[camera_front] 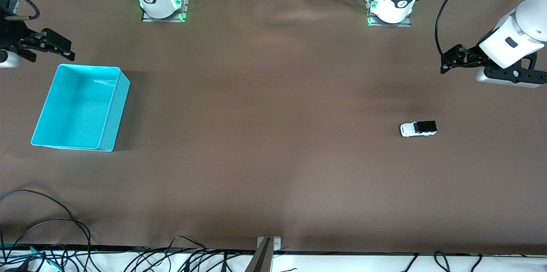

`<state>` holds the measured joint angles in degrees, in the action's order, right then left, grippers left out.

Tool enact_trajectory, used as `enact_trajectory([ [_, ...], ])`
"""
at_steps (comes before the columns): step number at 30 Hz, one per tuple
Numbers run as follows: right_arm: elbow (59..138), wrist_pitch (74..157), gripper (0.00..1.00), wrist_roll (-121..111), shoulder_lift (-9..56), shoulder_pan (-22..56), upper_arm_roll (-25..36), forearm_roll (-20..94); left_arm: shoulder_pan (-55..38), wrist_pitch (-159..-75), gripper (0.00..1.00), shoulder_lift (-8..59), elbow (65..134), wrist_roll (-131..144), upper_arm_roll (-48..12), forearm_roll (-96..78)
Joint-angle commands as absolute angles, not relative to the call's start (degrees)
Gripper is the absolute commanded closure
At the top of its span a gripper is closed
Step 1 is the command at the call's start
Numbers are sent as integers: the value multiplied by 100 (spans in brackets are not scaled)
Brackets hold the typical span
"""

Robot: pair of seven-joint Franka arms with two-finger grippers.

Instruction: Wind and store white jeep toy

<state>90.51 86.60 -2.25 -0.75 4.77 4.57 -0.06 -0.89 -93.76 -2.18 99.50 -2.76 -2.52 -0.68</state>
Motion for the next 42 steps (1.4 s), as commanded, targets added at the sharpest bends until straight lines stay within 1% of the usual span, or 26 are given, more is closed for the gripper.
enact_trajectory([
  [1,8912,8622,0,-211,-26,457,439,-88,-105,-9255,0,-158,9791,-237,-246,-114],
  [15,8912,8622,0,-220,-9,457,439,-97,-114,-9264,0,-132,9791,-246,-237,-105],
  [23,8912,8622,0,-220,-9,457,439,-97,-158,-9272,0,0,9563,-255,-246,9],
  [33,8903,8631,0,-220,18,457,439,-97,-158,-9272,0,17,9554,-369,-237,70],
  [42,8903,8675,0,-220,18,457,439,-105,-123,-9290,0,53,9545,-1002,-237,70],
])
